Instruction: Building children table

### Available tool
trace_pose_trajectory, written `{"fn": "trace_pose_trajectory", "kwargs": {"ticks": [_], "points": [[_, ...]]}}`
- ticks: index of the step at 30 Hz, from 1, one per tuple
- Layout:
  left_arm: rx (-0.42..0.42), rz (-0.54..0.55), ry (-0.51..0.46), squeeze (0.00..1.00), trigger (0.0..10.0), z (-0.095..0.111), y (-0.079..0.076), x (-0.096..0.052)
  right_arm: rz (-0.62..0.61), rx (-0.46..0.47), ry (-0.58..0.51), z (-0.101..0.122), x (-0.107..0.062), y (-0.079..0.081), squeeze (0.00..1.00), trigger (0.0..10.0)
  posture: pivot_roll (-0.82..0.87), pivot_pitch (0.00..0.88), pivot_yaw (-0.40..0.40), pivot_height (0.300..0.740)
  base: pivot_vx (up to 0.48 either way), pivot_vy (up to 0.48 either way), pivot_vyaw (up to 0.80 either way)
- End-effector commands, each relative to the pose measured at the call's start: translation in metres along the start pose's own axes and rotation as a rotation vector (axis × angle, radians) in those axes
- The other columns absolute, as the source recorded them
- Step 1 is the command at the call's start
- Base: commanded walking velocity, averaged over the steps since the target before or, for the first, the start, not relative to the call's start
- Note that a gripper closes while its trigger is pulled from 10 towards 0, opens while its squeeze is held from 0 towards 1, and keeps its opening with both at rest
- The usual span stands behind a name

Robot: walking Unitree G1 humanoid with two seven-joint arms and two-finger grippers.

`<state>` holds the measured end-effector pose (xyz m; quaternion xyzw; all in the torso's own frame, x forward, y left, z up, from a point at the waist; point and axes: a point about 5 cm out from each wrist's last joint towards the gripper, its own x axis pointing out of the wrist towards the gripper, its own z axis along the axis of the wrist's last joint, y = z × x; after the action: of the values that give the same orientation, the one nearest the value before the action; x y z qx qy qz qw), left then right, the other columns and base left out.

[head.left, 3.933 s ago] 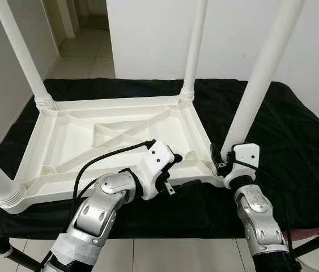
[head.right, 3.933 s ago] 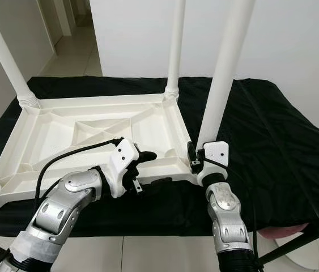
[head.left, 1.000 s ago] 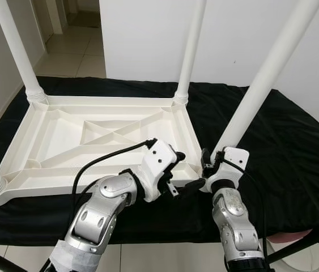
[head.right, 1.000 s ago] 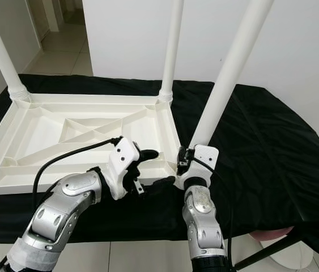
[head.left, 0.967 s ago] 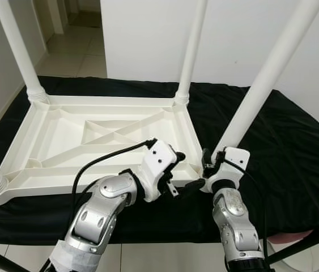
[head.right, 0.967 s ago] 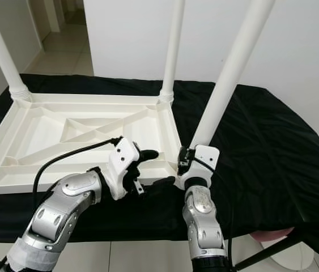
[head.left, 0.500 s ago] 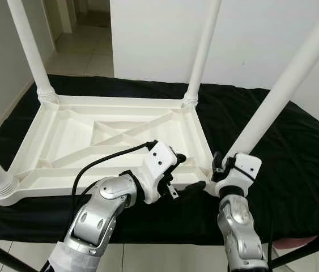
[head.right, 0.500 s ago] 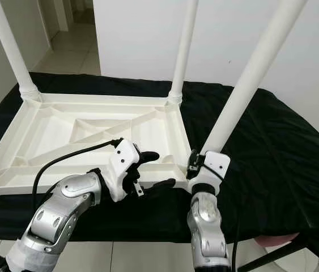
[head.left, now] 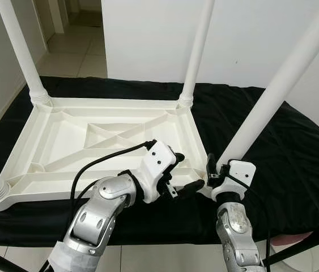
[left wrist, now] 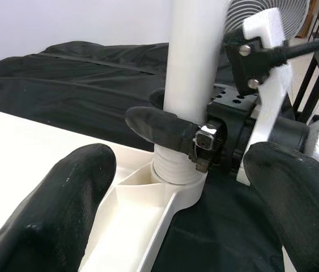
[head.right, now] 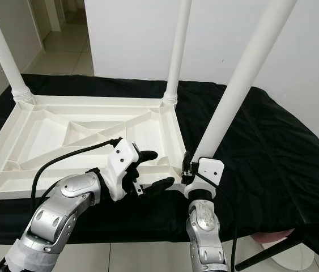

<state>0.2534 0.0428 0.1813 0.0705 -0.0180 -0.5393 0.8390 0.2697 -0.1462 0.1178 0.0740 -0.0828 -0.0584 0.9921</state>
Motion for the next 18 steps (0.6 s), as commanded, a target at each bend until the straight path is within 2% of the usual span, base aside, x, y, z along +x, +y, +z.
{"fn": "trace_pose_trajectory", "kwargs": {"ticks": [1,4,5,12,18], "points": [[0.014,0.07,0.003,0.0,10.0,0.002,0.004,0.0,-0.049,0.082,0.116,-0.019,-0.005,-0.004,0.0,10.0,-0.06,0.0,-0.03,0.74,0.0,0.0,0.0],[0.015,0.07,0.003,0.0,10.0,0.003,0.004,0.0,-0.08,0.115,0.142,-0.022,-0.004,-0.005,0.0,10.0,-0.06,0.0,-0.03,0.74,0.0,0.0,0.0],[0.015,0.072,0.002,0.0,10.0,0.003,0.004,0.0,-0.118,0.153,0.189,-0.026,-0.002,-0.005,0.0,10.0,-0.06,0.0,-0.029,0.74,0.0,0.0,0.0],[0.016,0.075,-0.001,0.0,10.0,0.004,0.005,0.0,-0.124,0.164,0.255,-0.032,0.002,-0.005,0.0,10.0,-0.06,0.0,-0.029,0.74,0.0,0.0,0.0],[0.018,0.08,-0.003,0.0,10.0,0.005,0.006,0.0,-0.105,0.106,0.237,-0.03,0.003,-0.008,0.0,10.0,-0.06,0.0,-0.026,0.74,0.0,0.0,0.0]]}}
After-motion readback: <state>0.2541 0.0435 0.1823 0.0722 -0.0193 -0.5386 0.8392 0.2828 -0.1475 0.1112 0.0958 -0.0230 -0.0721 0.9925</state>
